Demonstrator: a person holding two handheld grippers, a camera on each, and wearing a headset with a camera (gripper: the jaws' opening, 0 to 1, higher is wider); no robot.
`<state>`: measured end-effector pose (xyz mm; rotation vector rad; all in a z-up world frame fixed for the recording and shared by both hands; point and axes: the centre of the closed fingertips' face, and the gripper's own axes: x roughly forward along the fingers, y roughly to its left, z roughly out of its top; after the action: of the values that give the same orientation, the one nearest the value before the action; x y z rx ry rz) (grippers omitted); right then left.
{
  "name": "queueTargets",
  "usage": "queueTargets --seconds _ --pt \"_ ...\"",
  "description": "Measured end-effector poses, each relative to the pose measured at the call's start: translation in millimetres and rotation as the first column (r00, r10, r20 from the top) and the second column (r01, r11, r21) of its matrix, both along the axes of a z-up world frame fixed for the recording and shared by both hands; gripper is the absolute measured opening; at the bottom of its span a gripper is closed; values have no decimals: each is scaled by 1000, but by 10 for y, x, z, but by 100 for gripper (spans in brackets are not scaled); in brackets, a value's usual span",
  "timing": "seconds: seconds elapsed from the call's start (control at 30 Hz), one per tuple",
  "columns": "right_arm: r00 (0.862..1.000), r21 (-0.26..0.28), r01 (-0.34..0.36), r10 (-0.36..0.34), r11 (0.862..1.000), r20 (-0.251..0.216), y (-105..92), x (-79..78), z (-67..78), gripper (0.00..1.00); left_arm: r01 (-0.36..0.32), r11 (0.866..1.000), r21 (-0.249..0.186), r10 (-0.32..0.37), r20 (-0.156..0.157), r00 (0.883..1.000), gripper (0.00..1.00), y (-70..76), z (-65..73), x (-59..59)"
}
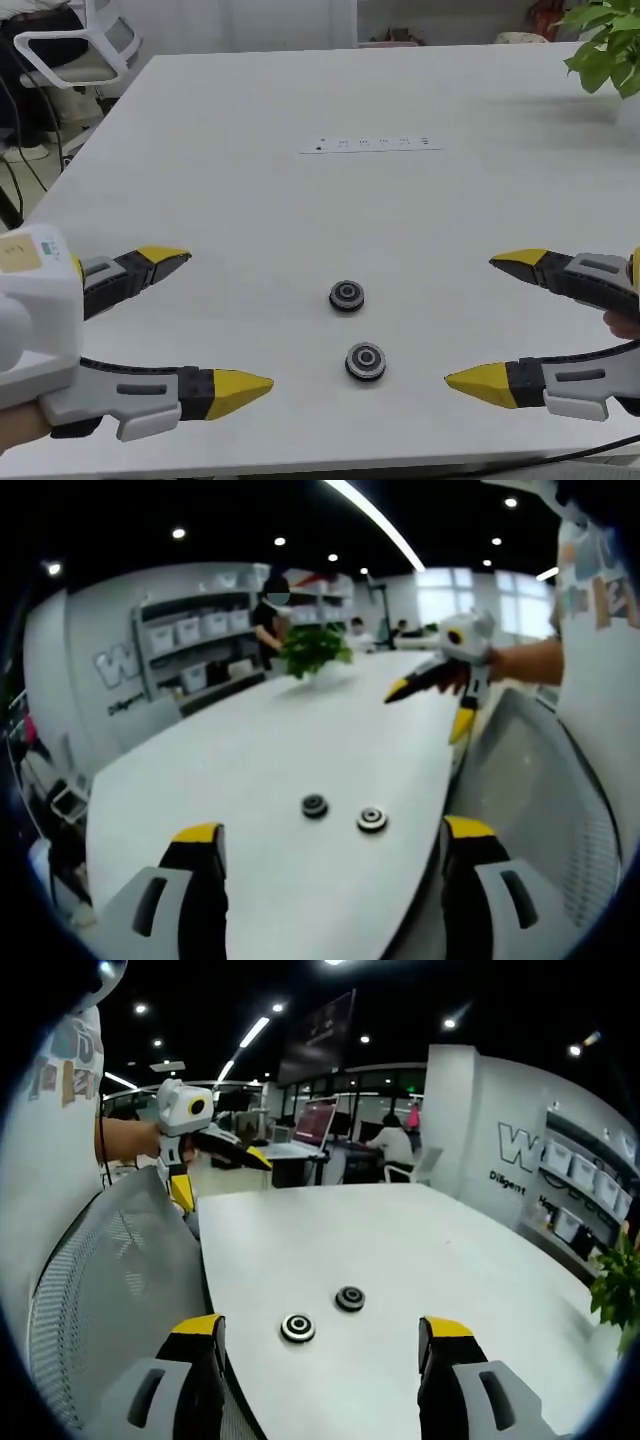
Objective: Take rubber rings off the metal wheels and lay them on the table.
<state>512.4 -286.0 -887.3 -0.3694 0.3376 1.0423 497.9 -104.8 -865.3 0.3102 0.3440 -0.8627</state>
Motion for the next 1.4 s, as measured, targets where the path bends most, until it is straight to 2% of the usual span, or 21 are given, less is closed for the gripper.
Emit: queueTargets --seconds 0.37,0.73,0.97,1.17,1.4 --pt "999 -8 -20 20 1000 34 36 99 69 75 18 1000 12 -18 18 1000 86 -24 54 86" --pt "996 -12 -52 52 999 67 119 239 92 70 60 998 11 -60 36 998 80 -129 94 281" --pt "997 6 -60 60 998 57 151 329 33 66 97 995 13 -97 18 995 75 -265 7 346" --pt "996 -6 -82 82 997 38 197 339 -101 64 138 990 29 -138 17 990 68 -375 -77 382" --pt "994 -23 -110 110 994 11 251 350 -266 60 174 984 44 -173 -24 985 67 -485 -261 430"
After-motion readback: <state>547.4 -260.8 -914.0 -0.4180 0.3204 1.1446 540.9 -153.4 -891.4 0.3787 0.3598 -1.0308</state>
